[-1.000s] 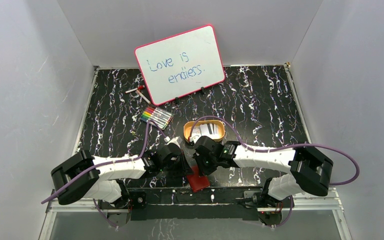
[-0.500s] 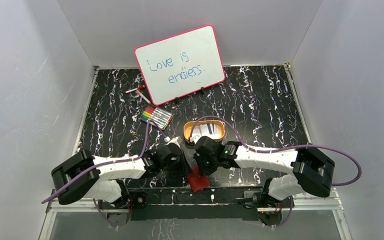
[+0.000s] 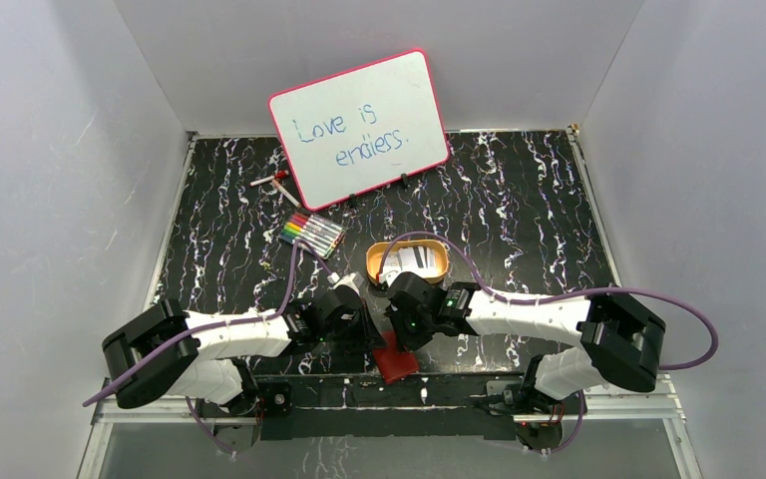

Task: Put the credit cards into the card holder
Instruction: Close the card holder at the center of the board.

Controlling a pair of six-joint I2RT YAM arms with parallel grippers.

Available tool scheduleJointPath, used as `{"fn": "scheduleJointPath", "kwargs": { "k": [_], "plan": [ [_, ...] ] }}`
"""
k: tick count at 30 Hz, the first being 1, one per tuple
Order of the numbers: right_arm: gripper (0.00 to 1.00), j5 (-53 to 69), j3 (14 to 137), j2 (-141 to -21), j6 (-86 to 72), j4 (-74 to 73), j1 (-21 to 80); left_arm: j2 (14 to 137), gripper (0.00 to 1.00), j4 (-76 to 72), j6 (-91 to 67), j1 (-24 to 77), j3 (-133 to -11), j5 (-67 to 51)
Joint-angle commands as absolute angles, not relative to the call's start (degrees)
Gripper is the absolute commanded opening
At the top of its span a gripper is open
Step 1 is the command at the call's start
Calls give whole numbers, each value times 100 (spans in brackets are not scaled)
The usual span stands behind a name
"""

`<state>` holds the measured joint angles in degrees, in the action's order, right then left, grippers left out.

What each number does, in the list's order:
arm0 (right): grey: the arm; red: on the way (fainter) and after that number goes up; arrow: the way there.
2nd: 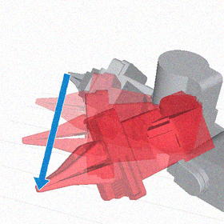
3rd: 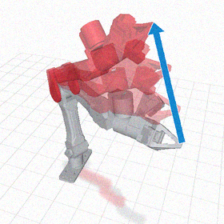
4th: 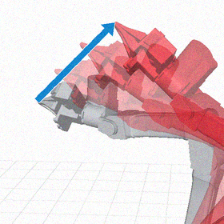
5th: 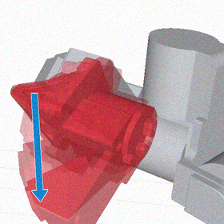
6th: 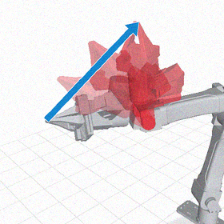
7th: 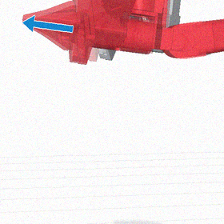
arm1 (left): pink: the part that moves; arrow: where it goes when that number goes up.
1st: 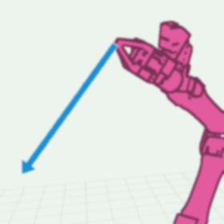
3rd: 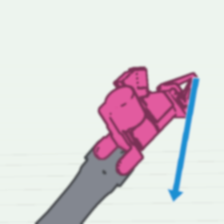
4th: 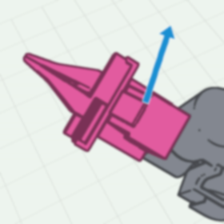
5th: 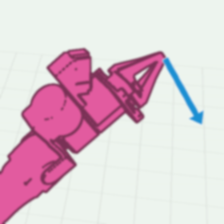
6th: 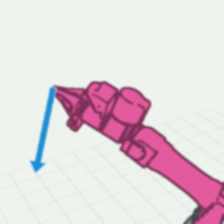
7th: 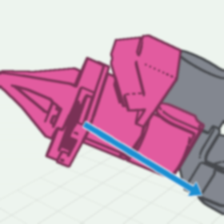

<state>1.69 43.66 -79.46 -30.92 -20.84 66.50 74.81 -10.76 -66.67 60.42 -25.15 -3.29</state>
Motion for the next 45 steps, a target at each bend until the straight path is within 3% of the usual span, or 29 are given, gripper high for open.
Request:
{"fn": "scheduleJointPath", "kwargs": {
  "k": [1, 45],
  "plan": [
    [0, 281, 4395, -8009, -3165, -1829, 6686, 7614, 0, -708, -6597, 6029, -2437, -229],
    [0, 550, 3974, -8221, -3240, -1354, 6642, 7519, 0, -687, -6645, 6012, -2362, -199]
  ]
}}
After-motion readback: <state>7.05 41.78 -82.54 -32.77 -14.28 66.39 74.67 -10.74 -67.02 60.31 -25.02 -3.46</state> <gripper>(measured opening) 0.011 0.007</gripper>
